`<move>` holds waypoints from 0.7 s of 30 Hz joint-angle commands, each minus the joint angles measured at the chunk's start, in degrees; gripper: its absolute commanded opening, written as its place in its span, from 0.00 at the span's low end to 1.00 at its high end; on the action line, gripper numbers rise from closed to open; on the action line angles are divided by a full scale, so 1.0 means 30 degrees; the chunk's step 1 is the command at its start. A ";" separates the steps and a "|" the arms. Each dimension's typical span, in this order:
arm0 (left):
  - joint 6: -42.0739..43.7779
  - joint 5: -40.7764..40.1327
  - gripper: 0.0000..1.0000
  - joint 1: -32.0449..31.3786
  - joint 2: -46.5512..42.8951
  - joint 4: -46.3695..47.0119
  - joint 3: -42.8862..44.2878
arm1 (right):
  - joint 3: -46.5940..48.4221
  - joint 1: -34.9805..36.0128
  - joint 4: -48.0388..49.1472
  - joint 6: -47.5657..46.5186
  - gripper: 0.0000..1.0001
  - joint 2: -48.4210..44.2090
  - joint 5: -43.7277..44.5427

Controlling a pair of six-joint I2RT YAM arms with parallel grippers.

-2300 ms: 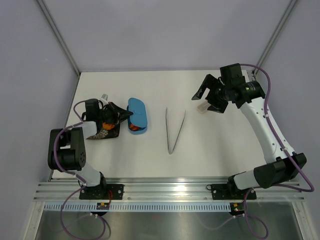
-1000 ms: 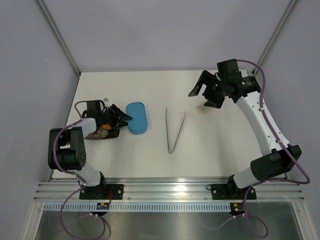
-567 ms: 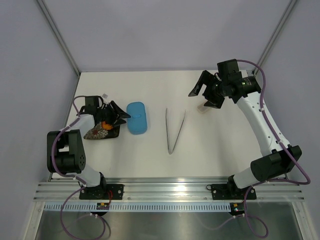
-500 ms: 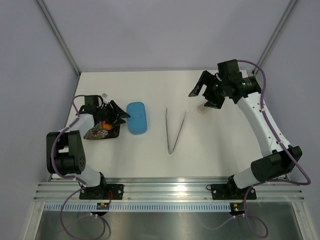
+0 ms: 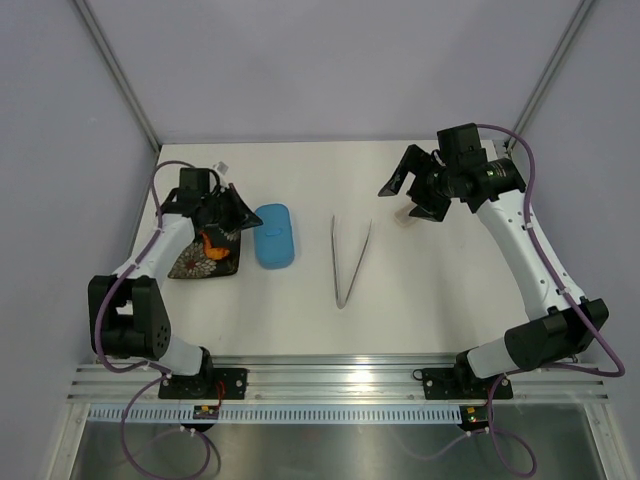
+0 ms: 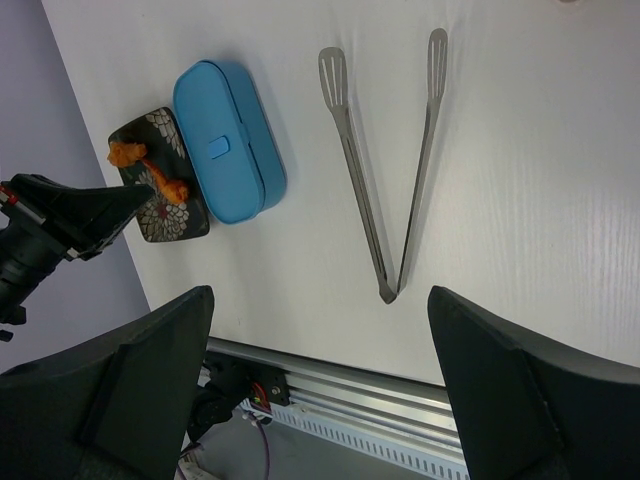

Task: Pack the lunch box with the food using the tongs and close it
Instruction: Close the box lid on the packing box.

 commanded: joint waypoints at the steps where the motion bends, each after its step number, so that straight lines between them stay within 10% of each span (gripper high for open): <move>1: 0.0549 -0.1836 0.00 -0.1629 0.0255 -0.1244 0.1537 | -0.0073 0.0042 0.0722 0.0250 0.96 -0.0589 -0.0383; 21: 0.1777 -0.4531 0.00 -0.3507 0.3243 -0.1187 0.0747 | -0.0103 0.0013 0.0372 -0.0013 0.96 -0.0647 -0.0588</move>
